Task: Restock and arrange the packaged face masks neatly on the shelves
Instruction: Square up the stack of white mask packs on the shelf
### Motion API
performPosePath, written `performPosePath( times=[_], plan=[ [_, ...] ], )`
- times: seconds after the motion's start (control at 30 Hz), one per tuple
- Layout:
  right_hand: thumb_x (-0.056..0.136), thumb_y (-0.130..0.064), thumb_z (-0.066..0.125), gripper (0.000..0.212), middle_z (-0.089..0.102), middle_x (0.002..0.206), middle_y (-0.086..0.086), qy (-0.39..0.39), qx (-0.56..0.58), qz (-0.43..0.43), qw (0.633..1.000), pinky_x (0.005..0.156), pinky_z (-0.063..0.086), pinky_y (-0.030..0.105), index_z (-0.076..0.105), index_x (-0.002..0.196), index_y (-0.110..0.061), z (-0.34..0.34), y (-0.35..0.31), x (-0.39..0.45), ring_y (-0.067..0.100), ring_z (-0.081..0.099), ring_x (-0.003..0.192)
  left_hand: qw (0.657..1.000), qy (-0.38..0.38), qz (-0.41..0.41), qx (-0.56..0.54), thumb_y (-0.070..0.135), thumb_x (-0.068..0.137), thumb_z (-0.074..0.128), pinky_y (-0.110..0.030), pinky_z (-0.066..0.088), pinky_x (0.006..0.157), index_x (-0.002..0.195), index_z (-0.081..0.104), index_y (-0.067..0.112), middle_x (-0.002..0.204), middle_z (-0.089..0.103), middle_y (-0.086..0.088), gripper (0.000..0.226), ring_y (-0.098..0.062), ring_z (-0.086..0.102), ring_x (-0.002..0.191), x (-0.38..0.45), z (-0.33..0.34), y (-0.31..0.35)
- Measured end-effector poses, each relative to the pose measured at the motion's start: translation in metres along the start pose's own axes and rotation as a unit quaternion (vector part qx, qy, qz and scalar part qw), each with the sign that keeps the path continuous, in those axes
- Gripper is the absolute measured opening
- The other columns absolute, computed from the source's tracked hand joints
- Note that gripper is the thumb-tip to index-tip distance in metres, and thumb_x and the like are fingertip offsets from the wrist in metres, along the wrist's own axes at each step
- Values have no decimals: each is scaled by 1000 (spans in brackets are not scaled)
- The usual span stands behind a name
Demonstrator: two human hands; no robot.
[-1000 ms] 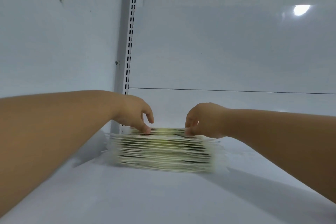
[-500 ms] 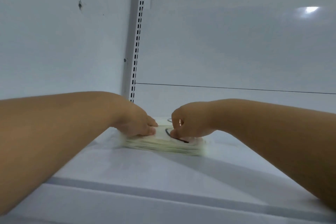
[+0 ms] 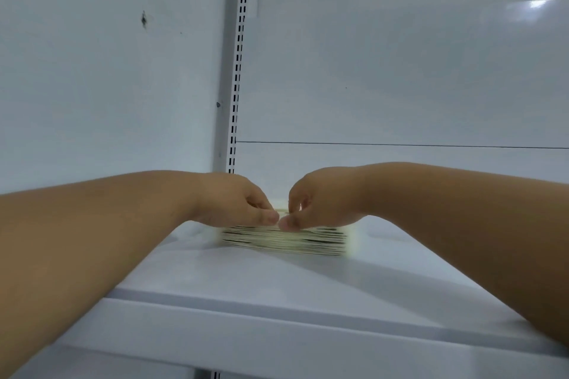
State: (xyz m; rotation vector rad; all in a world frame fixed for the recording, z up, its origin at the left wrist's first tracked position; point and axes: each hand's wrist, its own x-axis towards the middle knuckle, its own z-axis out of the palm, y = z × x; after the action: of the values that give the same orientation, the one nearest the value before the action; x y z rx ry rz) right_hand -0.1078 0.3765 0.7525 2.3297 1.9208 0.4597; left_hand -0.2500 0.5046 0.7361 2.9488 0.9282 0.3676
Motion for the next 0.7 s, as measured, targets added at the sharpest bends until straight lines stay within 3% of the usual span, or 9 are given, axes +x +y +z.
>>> performPosePath(
  times=[0.07,0.17,0.27,0.33,0.4,0.5,0.57,0.7],
  plan=[
    [94,-65,45,55,64,121,-2,-8,-18,-5,1000,100,47,42,64,122,-20,2,2,1,21,58,112,1000,-3,-1,-31,72,85,55,-27,38,109,117,65,53,121,60,31,39,3,53,118,0,2,-2],
    [96,-62,45,50,66,114,-4,3,9,3,1000,100,46,40,67,113,-20,2,5,2,20,59,108,1000,2,3,-9,67,88,56,-23,39,102,125,62,50,114,62,28,41,4,55,110,-1,3,-2],
    [102,-49,42,43,68,106,-2,76,83,29,993,94,47,34,69,107,-15,-1,15,7,21,61,103,1000,4,2,10,72,85,54,-26,37,110,127,62,47,126,60,27,49,0,53,118,-1,-1,0],
    [103,-35,45,32,65,110,-1,124,38,44,991,89,47,31,69,108,-15,0,25,12,24,59,106,999,27,-9,-26,70,87,53,-35,38,113,122,68,38,129,62,20,50,-6,54,122,3,-12,0],
    [101,-28,49,26,65,115,-1,122,-26,55,991,91,48,32,69,110,-16,4,34,17,25,59,111,997,55,-6,-56,55,95,54,-35,46,105,112,71,32,116,69,11,34,-8,62,109,8,-25,3],
    [100,-41,54,38,58,133,-2,86,-64,62,992,103,44,35,60,130,-19,10,39,25,24,52,125,996,60,2,60,40,100,55,-27,48,90,115,69,34,112,67,13,21,-7,63,101,25,-41,7],
    [98,-46,54,45,55,137,-3,77,-62,51,994,103,42,32,55,135,-21,13,38,31,22,50,127,989,49,4,136,40,97,60,-27,45,93,122,65,37,119,61,15,25,-8,57,102,39,-42,9],
    [100,-38,55,34,62,126,-1,58,-65,44,995,98,47,31,63,125,-18,20,35,45,24,56,118,984,-12,7,178,42,95,63,-29,42,101,134,55,38,132,56,16,40,-10,53,114,66,-24,6]
  ],
)
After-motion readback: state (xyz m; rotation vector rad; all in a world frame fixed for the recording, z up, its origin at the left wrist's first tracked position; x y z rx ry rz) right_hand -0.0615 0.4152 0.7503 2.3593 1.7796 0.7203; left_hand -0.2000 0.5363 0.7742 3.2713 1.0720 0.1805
